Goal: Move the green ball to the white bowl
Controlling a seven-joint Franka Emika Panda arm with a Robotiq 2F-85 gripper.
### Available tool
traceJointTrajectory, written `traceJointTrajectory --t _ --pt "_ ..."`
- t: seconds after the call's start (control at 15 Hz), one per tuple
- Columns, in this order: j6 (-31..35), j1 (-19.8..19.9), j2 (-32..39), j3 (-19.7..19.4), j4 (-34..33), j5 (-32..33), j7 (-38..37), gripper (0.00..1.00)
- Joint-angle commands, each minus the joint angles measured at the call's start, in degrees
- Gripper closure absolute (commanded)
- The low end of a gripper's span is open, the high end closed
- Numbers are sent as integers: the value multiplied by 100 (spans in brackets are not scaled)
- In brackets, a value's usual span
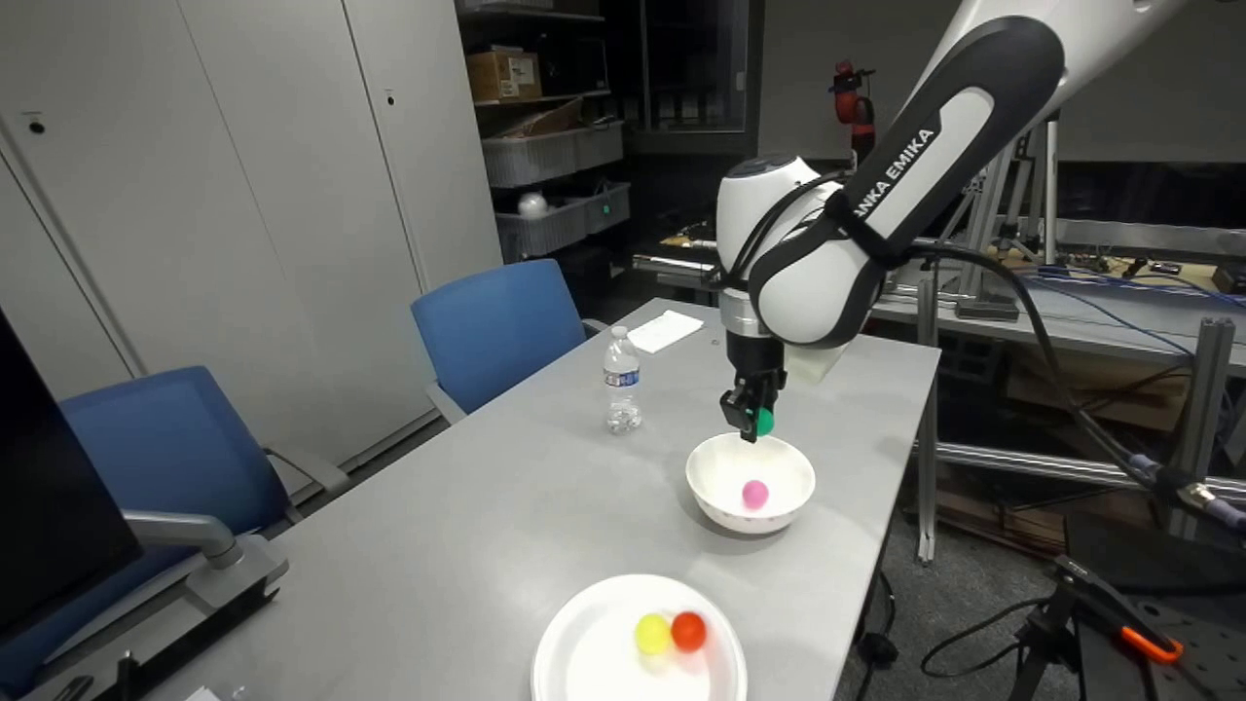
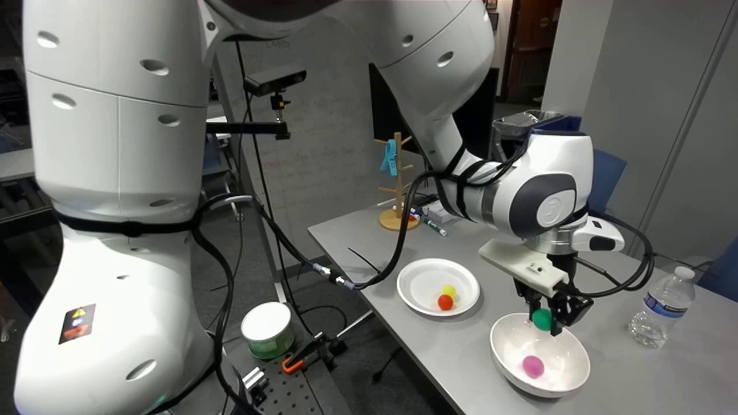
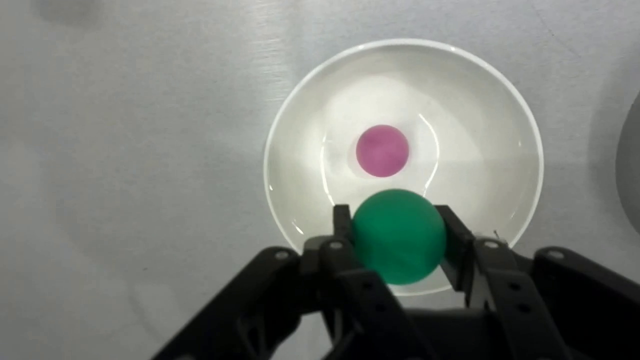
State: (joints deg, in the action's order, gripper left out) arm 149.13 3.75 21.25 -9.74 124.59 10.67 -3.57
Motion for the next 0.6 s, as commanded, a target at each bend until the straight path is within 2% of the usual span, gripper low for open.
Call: traceJointTrajectory --t 0.0,0.53 --pt "265 85 407 65 -327 -179 -38 82" --pt "504 99 941 57 -739 -457 -47 82"
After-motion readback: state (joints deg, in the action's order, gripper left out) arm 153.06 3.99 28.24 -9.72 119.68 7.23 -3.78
